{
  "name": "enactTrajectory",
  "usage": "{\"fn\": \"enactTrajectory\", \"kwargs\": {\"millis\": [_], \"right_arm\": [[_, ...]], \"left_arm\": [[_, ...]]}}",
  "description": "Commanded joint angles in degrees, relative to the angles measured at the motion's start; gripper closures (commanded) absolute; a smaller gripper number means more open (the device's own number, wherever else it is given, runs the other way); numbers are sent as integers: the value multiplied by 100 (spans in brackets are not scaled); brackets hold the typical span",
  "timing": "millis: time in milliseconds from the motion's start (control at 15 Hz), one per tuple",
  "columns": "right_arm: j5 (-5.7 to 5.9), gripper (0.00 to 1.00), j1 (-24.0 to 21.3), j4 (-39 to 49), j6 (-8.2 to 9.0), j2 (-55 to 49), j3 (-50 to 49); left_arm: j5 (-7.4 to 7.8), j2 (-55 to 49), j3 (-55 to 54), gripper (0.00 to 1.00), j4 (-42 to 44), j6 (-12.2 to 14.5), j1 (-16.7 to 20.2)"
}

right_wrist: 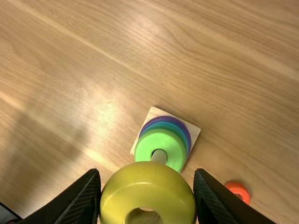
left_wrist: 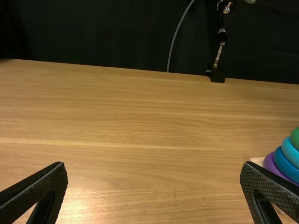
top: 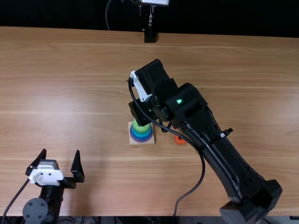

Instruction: Build the Hanoi tower: stack the rings onto the peg from bottom to top in this color order: purple, dark blue, light blue, dark green, light green, yellow, orange.

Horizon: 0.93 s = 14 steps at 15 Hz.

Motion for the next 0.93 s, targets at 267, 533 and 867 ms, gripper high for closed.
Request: {"fn": "enactTrajectory", "kwargs": {"millis": [267,533,867], "right_arm": [[-53,100,82,20,24,226,-163],[-53,100,82,30,35,270,-163],[-42,86,82,136,24,358,-128]], "left_arm": [[-60,-67,-222,0,-21,26,-5],[-60,-67,-222,0,-21,26,-5],[-60,-67,-222,0,-21,26,-5]]}}
